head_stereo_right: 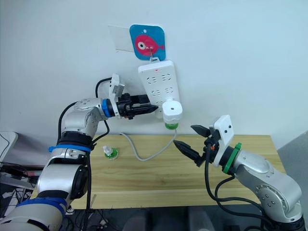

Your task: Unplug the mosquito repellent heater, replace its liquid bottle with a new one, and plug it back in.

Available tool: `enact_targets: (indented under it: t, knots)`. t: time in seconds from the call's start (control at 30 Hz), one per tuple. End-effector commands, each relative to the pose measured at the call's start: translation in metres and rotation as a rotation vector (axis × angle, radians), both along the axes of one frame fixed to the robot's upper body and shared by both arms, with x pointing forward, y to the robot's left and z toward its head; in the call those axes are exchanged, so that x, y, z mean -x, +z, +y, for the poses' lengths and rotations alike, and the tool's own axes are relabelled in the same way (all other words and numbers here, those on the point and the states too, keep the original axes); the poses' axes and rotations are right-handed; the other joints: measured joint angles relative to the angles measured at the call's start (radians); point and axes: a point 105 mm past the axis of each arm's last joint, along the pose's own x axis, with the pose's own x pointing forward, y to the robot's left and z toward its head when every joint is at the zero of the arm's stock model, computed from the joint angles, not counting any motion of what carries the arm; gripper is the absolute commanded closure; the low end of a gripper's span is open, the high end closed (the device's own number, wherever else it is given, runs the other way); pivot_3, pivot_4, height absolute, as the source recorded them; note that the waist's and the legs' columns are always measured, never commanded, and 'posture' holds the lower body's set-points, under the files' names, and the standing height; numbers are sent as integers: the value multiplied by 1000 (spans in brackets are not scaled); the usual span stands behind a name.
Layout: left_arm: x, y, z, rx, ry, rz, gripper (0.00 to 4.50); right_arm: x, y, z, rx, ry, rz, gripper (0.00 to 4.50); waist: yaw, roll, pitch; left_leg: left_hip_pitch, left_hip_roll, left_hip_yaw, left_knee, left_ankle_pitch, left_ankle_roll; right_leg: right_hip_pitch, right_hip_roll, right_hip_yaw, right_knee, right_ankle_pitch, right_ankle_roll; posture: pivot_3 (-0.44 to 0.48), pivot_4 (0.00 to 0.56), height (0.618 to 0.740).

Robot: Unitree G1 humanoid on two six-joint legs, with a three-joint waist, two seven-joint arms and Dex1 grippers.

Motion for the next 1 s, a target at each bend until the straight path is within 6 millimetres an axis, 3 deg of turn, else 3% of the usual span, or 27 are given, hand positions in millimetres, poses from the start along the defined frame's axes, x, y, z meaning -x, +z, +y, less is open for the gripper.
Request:
enact_targets:
  t: [0.03,0.27,0.47,0.77,1.0]
  knots:
    - [5,15,-14,26,-40,-53,1781,1,6,1,-10,3,-36,0,0,0,2,0,0,0,0,0,0,0,0,0,0,0,0,-231,224,740]
    - [3,19,-18,63,-6,-70,1781,-1,4,0,-1,-15,-34,0,0,3,5,-3,0,-5,2,0,0,0,0,-10,0,0,0,-224,228,740]
    - [8,19,-15,79,-1,-60,3125,-5,9,4,-2,-71,-48,0,-7,12,12,-8,0,-8,7,0,0,-1,0,-14,1,0,0,-221,231,740]
    - [6,20,-19,86,30,-65,3158,-20,18,18,36,-224,-81,0,-17,13,14,-10,1,-9,12,0,0,-1,0,-14,2,0,0,-225,238,740]
    - [6,20,-20,87,31,-63,3158,-38,43,38,-2,-291,-150,0,-22,13,15,-10,1,-9,13,0,0,-1,0,-15,3,0,0,-226,238,740]
